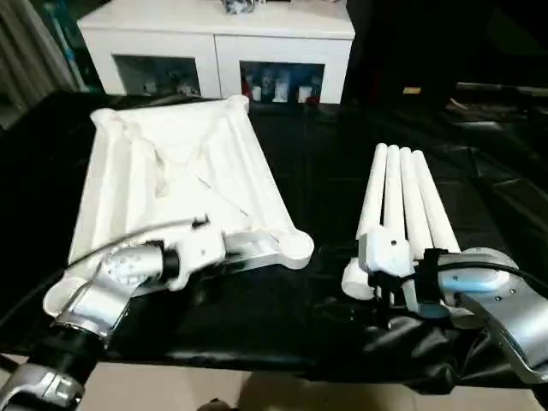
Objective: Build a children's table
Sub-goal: Rotate table base, then pick table leg
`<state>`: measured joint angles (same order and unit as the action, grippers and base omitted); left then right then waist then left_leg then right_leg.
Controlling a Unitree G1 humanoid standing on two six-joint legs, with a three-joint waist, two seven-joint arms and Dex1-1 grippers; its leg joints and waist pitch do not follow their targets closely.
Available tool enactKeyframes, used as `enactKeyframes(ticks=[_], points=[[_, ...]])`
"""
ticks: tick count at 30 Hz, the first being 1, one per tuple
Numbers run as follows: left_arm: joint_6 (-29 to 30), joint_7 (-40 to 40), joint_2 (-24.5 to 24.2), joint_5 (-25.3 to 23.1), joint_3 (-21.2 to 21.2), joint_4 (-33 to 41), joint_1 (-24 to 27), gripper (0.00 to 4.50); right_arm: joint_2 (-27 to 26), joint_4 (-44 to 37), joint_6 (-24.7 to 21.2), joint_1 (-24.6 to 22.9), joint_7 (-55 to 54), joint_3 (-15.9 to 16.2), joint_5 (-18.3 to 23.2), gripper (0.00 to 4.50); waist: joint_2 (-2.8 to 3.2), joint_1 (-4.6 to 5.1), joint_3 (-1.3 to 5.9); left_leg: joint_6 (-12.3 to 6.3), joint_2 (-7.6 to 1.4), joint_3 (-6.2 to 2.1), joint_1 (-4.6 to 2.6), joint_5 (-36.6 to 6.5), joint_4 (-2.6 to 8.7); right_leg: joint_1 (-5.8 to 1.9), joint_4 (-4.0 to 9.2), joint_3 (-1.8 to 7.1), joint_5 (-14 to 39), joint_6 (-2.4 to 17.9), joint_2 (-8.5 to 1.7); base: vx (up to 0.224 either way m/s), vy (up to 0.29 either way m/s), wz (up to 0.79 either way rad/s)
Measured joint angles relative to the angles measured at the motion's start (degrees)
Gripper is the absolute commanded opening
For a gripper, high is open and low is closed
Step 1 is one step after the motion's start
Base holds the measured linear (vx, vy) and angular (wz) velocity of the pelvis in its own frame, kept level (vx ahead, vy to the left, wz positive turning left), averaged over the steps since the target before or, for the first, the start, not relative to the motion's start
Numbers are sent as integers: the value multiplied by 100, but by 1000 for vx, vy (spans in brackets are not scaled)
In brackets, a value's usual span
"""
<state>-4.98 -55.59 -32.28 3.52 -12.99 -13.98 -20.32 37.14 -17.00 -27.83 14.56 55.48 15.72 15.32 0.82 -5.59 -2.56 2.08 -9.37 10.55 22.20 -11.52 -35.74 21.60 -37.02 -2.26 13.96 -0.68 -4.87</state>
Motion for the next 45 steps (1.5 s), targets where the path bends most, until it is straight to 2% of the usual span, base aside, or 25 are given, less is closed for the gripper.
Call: enactKeyframes(ticks=[1,3,6,8,9,10,12,16,18,23,26,29,32,45], points=[[141,20,-98,137,141,363,179,119,-60,-55,-159,-1,-103,-89,54,450,-1,38,-1,1,-1,0,0,-1,1,2,0,0,0,0,0,0,0,0],[432,107,-140,296,384,794,347,134,-131,-113,-430,25,-304,-230,80,450,0,54,-1,1,-2,0,-1,1,3,3,-2,-2,0,0,1,0,0,0],[1307,517,-144,570,856,1553,550,134,-497,-156,-1269,285,-921,-439,92,450,-3,66,-2,12,-3,0,-13,8,3,1,-11,0,0,1,4,0,0,0],[1625,898,-73,427,989,1671,556,134,-1133,24,-1964,656,-1527,-679,58,450,-19,107,-5,25,-8,-3,-20,20,9,2,-14,2,-8,12,13,0,0,0],[1708,1174,75,307,1008,1645,536,134,-1527,199,-2424,922,-1944,-841,21,450,-33,114,-7,33,-9,-4,-21,30,16,5,-14,0,-10,16,13,0,0,0],[1747,1364,265,241,1011,1593,480,134,-1780,379,-2678,1096,-2246,-973,-53,450,-49,116,-13,36,-9,-5,-19,36,18,8,-16,0,-13,19,15,0,0,0],[1877,1773,651,174,999,1521,392,134,-2064,766,-3043,1378,-2779,-1158,-178,450,-71,49,-20,41,-8,-8,-4,42,21,11,-6,-1,-15,23,18,0,0,0],[2109,1947,754,125,846,1595,349,134,-2413,1293,-3271,1657,-3668,-1505,-454,450,-24,51,-42,71,-3,-4,17,59,22,26,1,6,-21,13,17,0,0,0],[2310,1932,844,176,689,1811,314,134,-2549,1481,-3436,1817,-4025,-1669,-593,450,-25,52,-43,82,-13,-7,26,65,28,38,1,0,-25,5,26,0,0,0],[2670,1262,579,585,495,2437,309,134,-2861,1937,-4076,2355,-4832,-1980,-973,450,-65,79,-49,105,-40,-4,-11,92,102,44,-2,-2,-25,6,60,0,0,0],[3052,944,404,819,368,2833,356,134,-2874,2081,-4498,2418,-5066,-2265,-1069,450,-67,36,-49,127,-42,-5,-23,114,134,46,-4,-5,-23,9,66,0,0,0],[3332,650,353,1172,304,3039,430,134,-3012,2193,-4671,2440,-5217,-2440,-1066,450,-53,56,-53,158,-44,-5,-24,134,138,48,-4,-3,-24,9,70,0,0,0],[3329,494,253,1126,134,2964,425,134,-3155,2196,-4919,2430,-5251,-2524,-1053,450,-41,64,-58,163,-44,-6,-25,136,138,48,-5,-2,-26,8,71,0,0,0],[3401,468,167,1028,55,2894,281,134,-3229,2445,-4921,2553,-5288,-2584,-1024,450,-41,63,-59,172,-44,-6,-25,142,138,48,-4,-3,-29,8,71,0,0,0]])
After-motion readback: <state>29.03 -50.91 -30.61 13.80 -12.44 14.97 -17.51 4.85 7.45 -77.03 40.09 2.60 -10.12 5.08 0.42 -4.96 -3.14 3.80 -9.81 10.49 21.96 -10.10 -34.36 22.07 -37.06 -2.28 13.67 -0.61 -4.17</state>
